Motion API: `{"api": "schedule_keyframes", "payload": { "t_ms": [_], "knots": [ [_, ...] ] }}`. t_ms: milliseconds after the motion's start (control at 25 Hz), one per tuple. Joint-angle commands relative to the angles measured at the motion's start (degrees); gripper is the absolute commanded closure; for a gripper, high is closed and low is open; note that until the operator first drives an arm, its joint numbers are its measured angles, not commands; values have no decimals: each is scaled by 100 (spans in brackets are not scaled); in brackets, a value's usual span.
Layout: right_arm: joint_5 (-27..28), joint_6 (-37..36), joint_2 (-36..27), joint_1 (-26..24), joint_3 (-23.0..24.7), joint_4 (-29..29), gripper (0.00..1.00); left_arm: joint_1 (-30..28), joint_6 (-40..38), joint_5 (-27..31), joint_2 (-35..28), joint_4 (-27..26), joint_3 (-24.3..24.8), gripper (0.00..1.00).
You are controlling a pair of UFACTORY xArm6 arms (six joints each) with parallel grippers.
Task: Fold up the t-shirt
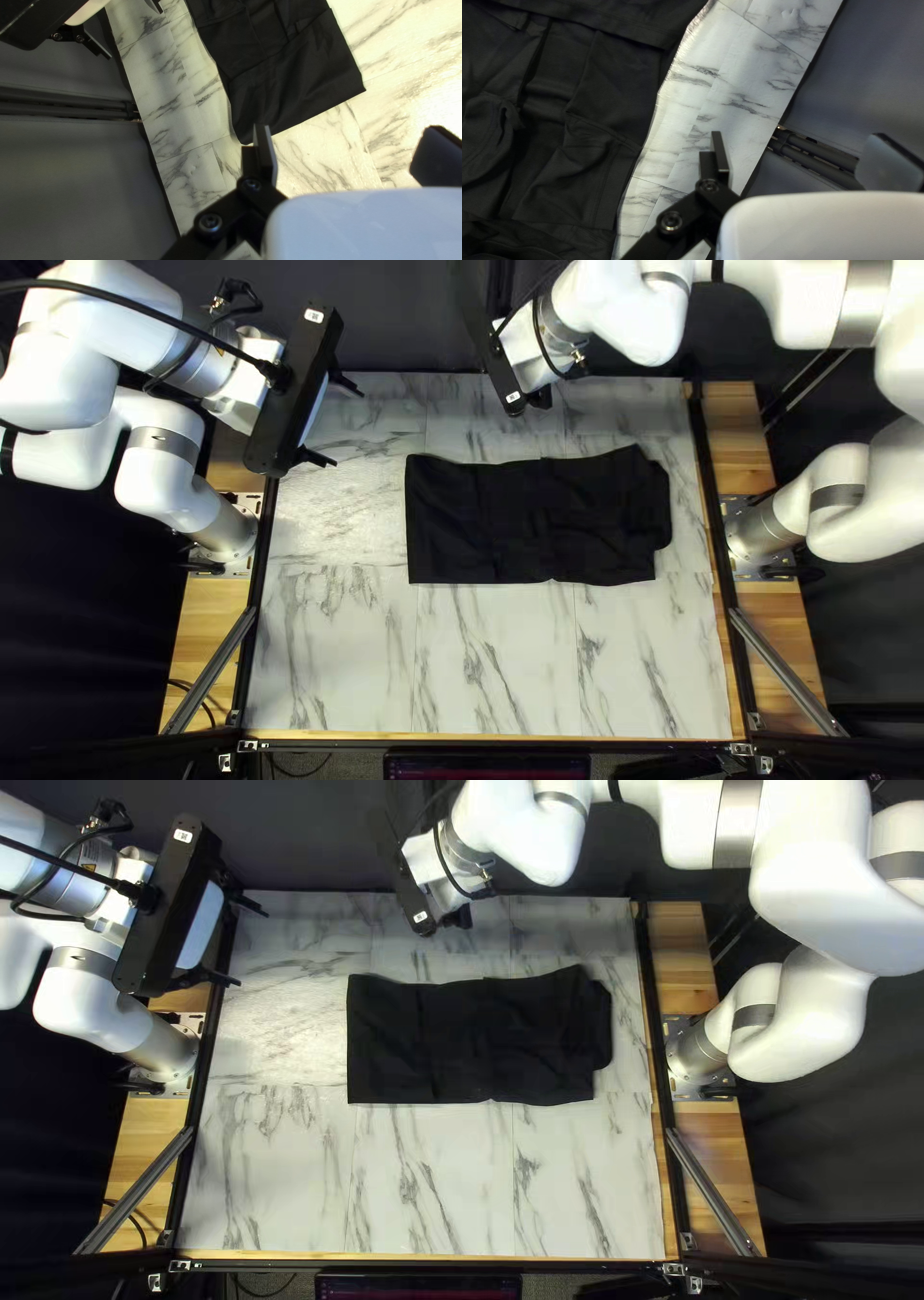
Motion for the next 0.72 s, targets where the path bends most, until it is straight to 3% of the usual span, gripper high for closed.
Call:
{"api": "schedule_keyframes", "payload": {
  "t_ms": [40, 400, 720],
  "knots": [
    [-798, -394, 270, 128, 410, -55, 0, 0, 0, 0, 0, 0, 0, 0],
    [-1971, -536, 847, 516, 1058, -1071, 0, 0, 0, 0, 0, 0, 0, 0],
    [-1964, -484, 843, 521, 1074, -1135, 0, 0, 0, 0, 0, 0, 0, 0]
  ]
}}
